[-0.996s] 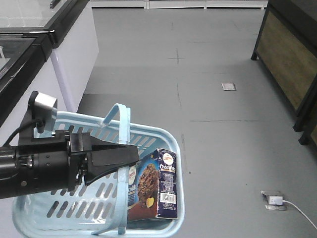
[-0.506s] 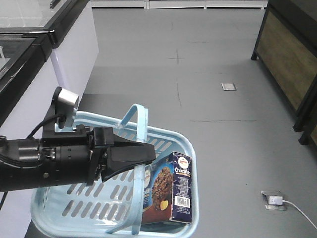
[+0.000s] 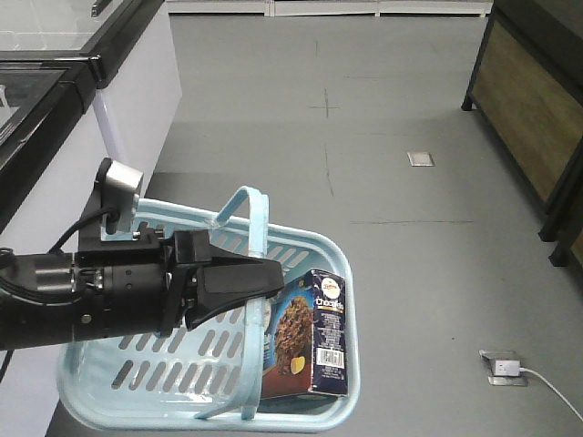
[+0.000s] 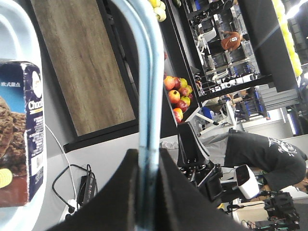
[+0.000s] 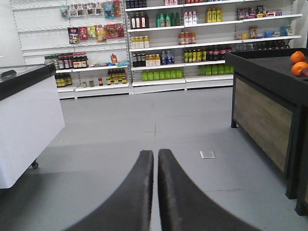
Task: Left arm holds basket, right arm returns cookies
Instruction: 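Hold the basket in the left gripper while the base turns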
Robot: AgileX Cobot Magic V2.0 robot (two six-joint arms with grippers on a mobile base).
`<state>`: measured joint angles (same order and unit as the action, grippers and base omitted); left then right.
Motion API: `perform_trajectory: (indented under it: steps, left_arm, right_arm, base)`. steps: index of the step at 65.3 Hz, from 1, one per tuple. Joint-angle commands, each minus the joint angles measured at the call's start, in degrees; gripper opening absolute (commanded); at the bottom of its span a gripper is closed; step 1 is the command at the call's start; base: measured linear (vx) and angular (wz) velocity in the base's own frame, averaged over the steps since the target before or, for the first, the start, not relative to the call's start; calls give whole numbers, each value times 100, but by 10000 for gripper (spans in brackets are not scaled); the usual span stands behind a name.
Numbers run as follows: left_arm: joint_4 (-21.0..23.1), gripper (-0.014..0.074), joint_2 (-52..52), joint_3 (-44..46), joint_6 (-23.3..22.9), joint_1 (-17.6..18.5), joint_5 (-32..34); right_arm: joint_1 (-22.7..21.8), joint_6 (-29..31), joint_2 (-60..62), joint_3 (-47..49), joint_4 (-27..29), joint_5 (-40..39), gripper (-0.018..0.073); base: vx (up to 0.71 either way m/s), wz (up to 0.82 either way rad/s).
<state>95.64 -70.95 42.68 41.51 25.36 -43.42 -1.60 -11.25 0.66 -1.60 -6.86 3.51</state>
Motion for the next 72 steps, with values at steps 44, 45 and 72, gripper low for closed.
perform_trajectory:
  steps: [44, 45, 72]
  left_arm:
    - [633, -3, 166, 235, 80, 34, -237]
    - [633, -3, 166, 235, 80, 34, -237]
    - [634, -4, 166, 235, 80, 34, -305]
  right_arm:
    - [1, 27, 70, -103, -55, -397, -11]
    - [1, 27, 70, -103, -55, -397, -11]
    - [1, 27, 70, -103, -55, -397, -11]
  base:
    - [0, 0]
    - [0, 0]
    - [3, -1]
